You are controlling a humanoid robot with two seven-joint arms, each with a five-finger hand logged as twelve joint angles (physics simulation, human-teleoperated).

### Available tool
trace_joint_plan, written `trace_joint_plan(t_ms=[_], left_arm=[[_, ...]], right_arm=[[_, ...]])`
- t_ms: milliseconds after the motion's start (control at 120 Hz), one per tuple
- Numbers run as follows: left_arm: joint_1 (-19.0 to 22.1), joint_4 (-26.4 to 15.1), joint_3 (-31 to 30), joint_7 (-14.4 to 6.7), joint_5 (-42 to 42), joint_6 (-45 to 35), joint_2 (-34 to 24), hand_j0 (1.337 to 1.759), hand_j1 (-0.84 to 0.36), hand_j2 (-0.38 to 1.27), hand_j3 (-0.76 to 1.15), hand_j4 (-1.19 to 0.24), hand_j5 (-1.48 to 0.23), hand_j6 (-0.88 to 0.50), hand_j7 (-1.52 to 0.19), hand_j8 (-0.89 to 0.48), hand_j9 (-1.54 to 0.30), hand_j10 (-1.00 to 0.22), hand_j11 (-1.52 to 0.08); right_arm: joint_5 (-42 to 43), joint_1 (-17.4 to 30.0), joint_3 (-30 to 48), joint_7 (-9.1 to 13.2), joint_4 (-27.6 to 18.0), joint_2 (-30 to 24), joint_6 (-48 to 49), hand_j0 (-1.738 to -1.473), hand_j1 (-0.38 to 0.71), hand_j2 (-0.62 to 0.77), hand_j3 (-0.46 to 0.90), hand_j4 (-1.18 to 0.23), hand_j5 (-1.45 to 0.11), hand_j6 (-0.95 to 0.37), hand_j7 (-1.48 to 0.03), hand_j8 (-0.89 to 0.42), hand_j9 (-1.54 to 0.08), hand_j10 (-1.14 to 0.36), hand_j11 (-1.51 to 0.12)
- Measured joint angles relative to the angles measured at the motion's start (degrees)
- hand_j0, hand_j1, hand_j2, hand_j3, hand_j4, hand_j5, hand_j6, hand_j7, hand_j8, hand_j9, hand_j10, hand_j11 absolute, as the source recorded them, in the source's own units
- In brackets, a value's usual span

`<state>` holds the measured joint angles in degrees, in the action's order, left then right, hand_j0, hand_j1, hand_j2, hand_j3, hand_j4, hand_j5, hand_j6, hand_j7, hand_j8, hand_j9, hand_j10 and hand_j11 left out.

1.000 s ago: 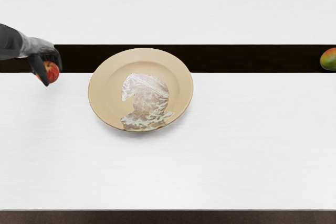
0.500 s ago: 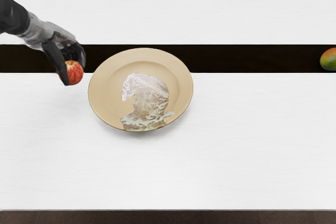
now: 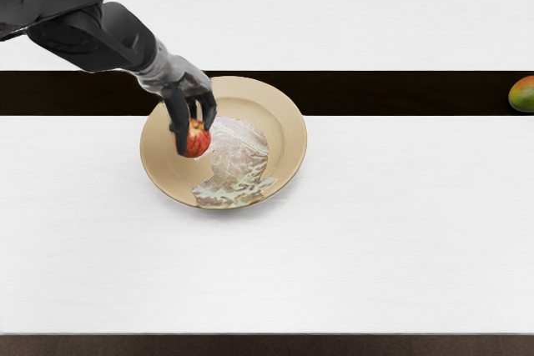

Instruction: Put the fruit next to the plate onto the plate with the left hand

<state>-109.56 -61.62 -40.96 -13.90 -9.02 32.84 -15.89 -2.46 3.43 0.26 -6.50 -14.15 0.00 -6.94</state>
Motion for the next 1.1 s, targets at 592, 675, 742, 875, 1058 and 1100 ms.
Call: trace_joint_plan(t_ms=[592, 675, 742, 875, 1058, 1100], left_arm=[[3.95, 6.90, 0.02, -0.07, -0.08, -5.79, 9.60, 1.652, -0.27, 0.43, 0.00, -0.83, -1.19, -0.34, -1.13, -0.39, -1.15, -0.85, -1.15], [4.36, 8.38, 0.05, -0.04, -0.04, -6.44, 9.94, 1.653, -0.26, 0.46, 0.00, -0.79, -1.11, -0.41, -1.06, -0.43, -1.08, -0.80, -1.08], [4.88, 9.08, 0.02, -0.01, -0.07, -7.94, 10.42, 1.655, -0.27, 0.43, 0.00, -0.73, -1.01, -0.42, -0.97, -0.43, -0.99, -0.74, -0.99], [5.22, 10.00, 0.00, 0.03, -0.07, -10.23, 10.84, 1.656, -0.24, 0.28, 0.00, -0.59, -0.81, -0.41, -0.79, -0.41, -0.80, -0.60, -0.80], [6.11, 10.75, -0.01, 0.09, -0.12, -13.82, 11.32, 1.657, -0.08, 0.14, 0.00, -0.40, -0.54, -0.33, -0.53, -0.33, -0.53, -0.41, -0.53], [6.11, 10.80, 0.05, 0.13, -0.08, -14.14, 11.14, 1.657, -0.06, 0.13, 0.00, -0.38, -0.50, -0.32, -0.49, -0.31, -0.50, -0.38, -0.50]], right_arm=[[0.00, 0.00, 0.00, 0.00, 0.00, 0.00, 0.00, -1.658, -0.31, -0.01, 0.00, -0.03, -0.05, -0.03, -0.05, -0.03, -0.05, -0.03, -0.05], [0.00, 0.00, 0.00, 0.00, 0.00, 0.00, 0.00, -1.658, -0.31, -0.01, 0.00, -0.03, -0.05, -0.03, -0.05, -0.03, -0.05, -0.03, -0.05], [0.00, 0.00, 0.00, 0.00, 0.00, 0.00, 0.00, -1.658, -0.31, -0.01, 0.00, -0.03, -0.05, -0.03, -0.05, -0.03, -0.05, -0.03, -0.05], [0.00, 0.00, 0.00, 0.00, 0.00, 0.00, 0.00, -1.658, -0.31, -0.01, 0.00, -0.03, -0.05, -0.03, -0.05, -0.03, -0.05, -0.03, -0.05], [0.00, 0.00, 0.00, 0.00, 0.00, 0.00, 0.00, -1.658, -0.31, -0.01, 0.00, -0.03, -0.05, -0.03, -0.05, -0.03, -0.05, -0.03, -0.05], [0.00, 0.00, 0.00, 0.00, 0.00, 0.00, 0.00, -1.658, -0.31, -0.01, 0.00, -0.03, -0.05, -0.03, -0.05, -0.03, -0.05, -0.03, -0.05]])
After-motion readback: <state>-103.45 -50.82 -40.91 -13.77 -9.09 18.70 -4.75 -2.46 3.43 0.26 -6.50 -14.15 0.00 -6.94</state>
